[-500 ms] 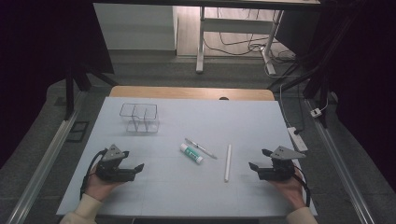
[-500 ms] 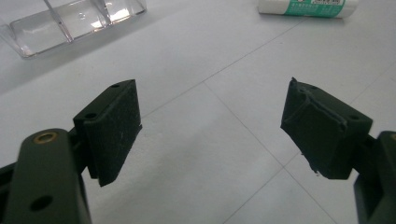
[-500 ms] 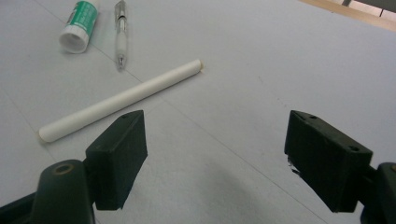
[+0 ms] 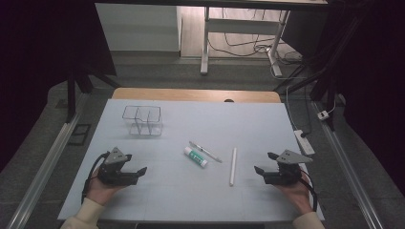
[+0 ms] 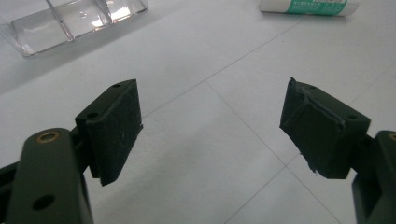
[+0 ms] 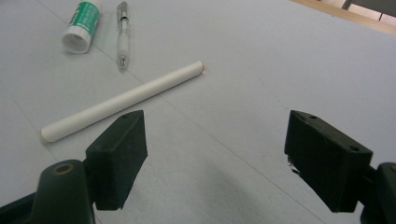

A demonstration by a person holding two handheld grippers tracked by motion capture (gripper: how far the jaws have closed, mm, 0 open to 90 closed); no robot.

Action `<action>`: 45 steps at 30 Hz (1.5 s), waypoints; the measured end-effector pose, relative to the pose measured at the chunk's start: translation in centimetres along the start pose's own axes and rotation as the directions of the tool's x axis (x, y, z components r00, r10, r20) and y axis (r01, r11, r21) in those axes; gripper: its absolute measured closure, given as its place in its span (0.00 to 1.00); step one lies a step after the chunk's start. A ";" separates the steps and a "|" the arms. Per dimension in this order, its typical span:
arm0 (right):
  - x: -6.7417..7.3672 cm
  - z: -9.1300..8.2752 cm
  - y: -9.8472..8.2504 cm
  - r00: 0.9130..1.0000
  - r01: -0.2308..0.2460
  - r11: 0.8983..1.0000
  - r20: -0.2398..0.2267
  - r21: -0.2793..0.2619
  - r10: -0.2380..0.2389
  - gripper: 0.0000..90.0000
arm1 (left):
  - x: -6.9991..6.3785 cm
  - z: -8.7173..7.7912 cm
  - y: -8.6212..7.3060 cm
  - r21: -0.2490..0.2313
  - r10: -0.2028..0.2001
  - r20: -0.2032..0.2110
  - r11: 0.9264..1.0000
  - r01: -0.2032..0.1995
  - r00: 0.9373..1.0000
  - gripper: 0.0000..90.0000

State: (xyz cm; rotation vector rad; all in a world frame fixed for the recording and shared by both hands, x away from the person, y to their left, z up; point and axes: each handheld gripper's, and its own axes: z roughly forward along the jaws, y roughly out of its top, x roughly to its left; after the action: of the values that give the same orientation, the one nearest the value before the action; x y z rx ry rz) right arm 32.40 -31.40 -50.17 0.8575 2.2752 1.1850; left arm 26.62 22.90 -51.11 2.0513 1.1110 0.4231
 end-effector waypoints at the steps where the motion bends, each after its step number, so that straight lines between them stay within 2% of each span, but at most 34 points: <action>1: 0.0 0.0 0.0 1.000 0.001 1.000 0.002 0.000 -0.001 0.23 | 0.0 0.0 0.0 0.000 0.000 0.001 1.000 0.000 1.000 0.23; 27: -0.1 -0.1 0.1 1.000 -0.011 1.000 0.001 -0.008 0.011 0.23 | 0.1 -0.1 0.2 -0.004 -0.003 0.003 1.000 0.003 1.000 0.24; 34: -0.1 -0.1 0.1 1.000 -0.010 1.000 0.004 -0.010 0.010 0.24 | 0.8 -0.1 0.8 -0.008 -0.012 0.001 1.000 0.012 1.000 0.25; 45: -0.2 0.0 0.1 1.000 -0.019 1.000 0.004 -0.007 0.019 0.24 | 2.9 -0.2 2.6 -0.023 -0.039 0.004 0.999 0.039 0.999 0.26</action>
State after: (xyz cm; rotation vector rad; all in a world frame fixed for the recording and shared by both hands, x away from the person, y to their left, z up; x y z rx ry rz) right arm 32.59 -31.48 -50.04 0.8797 2.2633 1.1979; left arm 29.66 24.44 -49.23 2.0067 1.1373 0.4112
